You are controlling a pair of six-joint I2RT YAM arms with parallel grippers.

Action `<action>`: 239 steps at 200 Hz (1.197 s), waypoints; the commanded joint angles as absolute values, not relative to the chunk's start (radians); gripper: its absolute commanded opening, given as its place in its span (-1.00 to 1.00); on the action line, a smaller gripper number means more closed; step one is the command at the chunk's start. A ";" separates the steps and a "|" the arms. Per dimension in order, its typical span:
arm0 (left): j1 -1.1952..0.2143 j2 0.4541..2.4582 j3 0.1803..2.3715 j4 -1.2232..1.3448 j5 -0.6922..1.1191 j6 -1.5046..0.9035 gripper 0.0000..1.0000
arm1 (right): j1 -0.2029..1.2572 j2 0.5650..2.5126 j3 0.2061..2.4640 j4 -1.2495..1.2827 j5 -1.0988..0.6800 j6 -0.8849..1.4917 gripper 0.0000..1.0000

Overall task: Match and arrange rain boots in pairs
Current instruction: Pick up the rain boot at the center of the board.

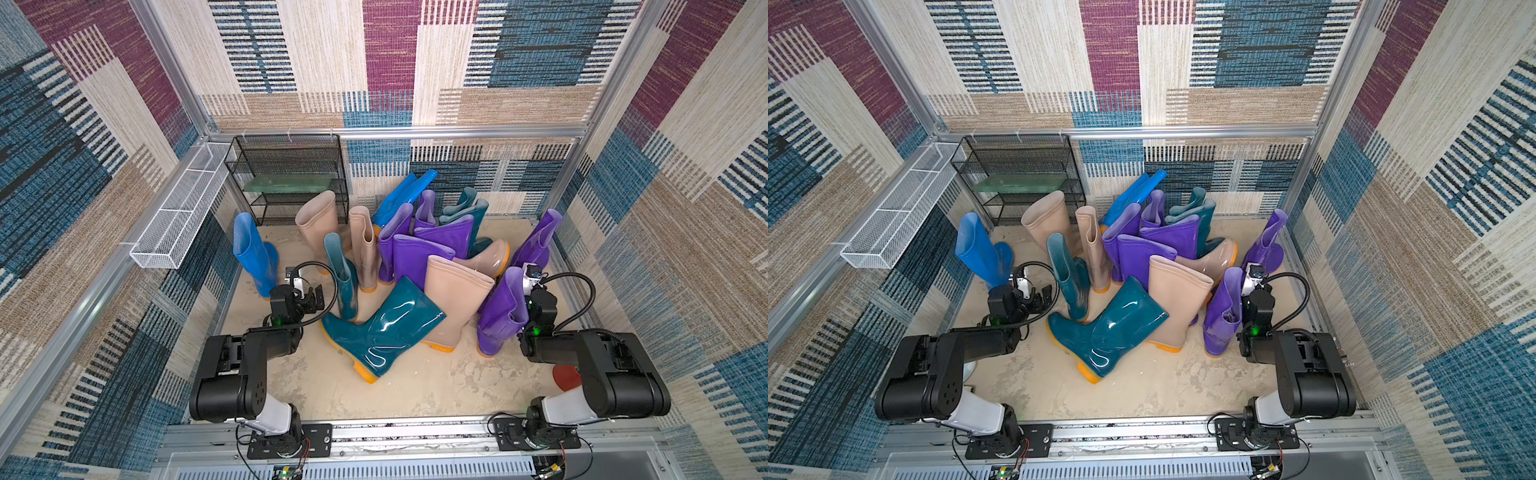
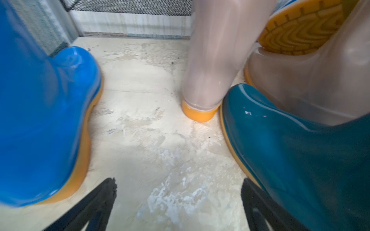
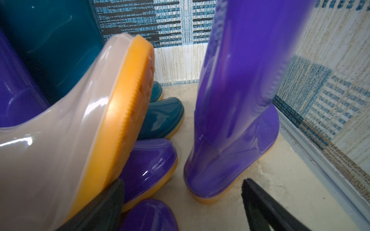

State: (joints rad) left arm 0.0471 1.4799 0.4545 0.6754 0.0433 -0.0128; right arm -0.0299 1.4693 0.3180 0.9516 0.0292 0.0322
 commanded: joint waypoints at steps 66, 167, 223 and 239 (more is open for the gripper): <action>0.044 0.984 0.512 0.275 -0.059 -0.032 0.99 | 0.040 1.300 0.637 0.418 0.137 0.006 0.90; 0.044 0.893 1.112 -0.455 0.102 -0.136 0.99 | 0.142 1.154 1.099 -0.186 0.207 0.122 0.90; 0.051 0.809 1.127 -0.341 0.196 -0.449 0.98 | 0.004 1.074 1.066 -0.062 -0.281 0.454 1.00; 0.054 0.850 1.186 -0.357 0.257 -0.434 0.99 | 0.060 1.093 1.124 -0.161 -0.243 0.401 0.96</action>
State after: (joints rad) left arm 0.0483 0.8188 1.1404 -0.4046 0.1722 -0.3420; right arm 0.0147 1.0851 1.0725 -0.1219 -0.1162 0.3733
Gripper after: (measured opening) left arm 0.992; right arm 0.992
